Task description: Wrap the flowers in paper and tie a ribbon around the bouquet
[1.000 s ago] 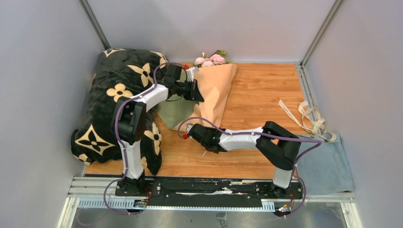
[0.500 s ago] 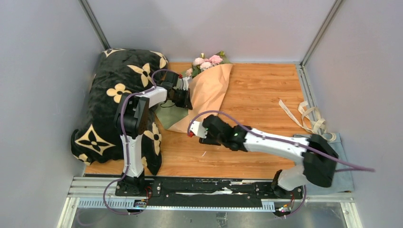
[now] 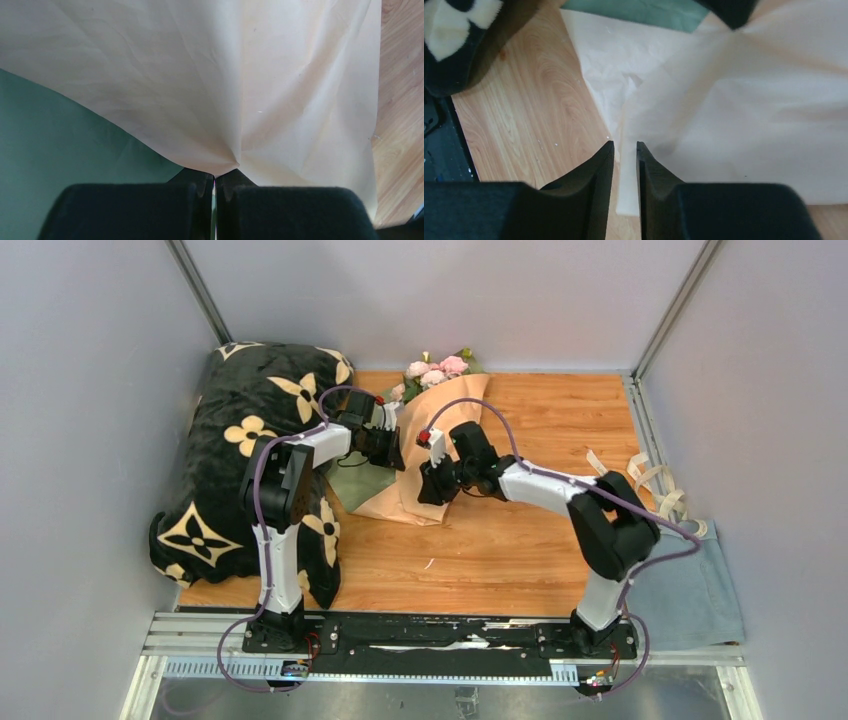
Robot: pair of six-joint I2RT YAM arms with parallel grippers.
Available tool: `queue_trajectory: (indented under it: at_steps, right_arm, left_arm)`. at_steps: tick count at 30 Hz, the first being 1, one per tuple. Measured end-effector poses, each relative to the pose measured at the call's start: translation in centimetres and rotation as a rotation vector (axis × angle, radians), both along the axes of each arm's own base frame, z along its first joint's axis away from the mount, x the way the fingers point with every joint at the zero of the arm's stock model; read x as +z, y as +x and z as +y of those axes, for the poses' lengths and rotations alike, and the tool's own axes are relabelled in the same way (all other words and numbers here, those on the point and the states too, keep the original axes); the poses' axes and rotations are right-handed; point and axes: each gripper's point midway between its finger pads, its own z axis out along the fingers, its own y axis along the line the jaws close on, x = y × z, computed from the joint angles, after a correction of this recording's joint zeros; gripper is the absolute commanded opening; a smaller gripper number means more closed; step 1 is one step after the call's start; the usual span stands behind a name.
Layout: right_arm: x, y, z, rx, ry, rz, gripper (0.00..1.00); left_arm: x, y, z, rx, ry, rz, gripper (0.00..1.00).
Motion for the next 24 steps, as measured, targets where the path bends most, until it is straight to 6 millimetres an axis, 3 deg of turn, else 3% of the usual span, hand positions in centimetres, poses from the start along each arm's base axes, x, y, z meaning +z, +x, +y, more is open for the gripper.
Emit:
queue_trajectory:
  at_steps: [3,6,7,9,15,19,21,24]
  right_arm:
    - [-3.3,0.4,-0.4,-0.047,0.007,0.156,0.13]
    - [-6.3,1.3,-2.8,-0.142,-0.01,0.282,0.09]
    - [-7.7,0.7,-4.2,-0.181,-0.02,0.354,0.08]
    - [-8.2,1.0,-5.9,-0.229,0.0,0.399,0.07]
    - [-8.2,-1.7,-12.1,-0.375,0.013,0.536,0.07]
    - [-7.2,-1.6,-13.5,-0.409,-0.016,0.559,0.07]
    - [-5.7,-0.1,-12.8,-0.395,0.003,0.536,0.07]
    - [-2.7,4.3,-10.8,-0.353,0.085,0.463,0.05]
  left_arm:
    - [0.0,0.0,0.0,0.0,0.0,0.0,0.0]
    - [0.0,0.0,0.0,-0.001,0.0,-0.001,0.0]
    - [0.0,0.0,0.0,-0.002,0.0,-0.001,0.0]
    - [0.0,-0.1,-0.1,-0.007,-0.003,-0.001,0.0]
    - [0.0,-0.2,-0.3,-0.032,0.0,-0.014,0.0]
    - [0.1,-0.3,-0.5,-0.052,0.004,-0.025,0.0]
    - [0.1,-0.4,-0.6,-0.063,0.007,-0.031,0.0]
    - [0.1,-0.5,-0.7,-0.079,0.014,-0.04,0.0]
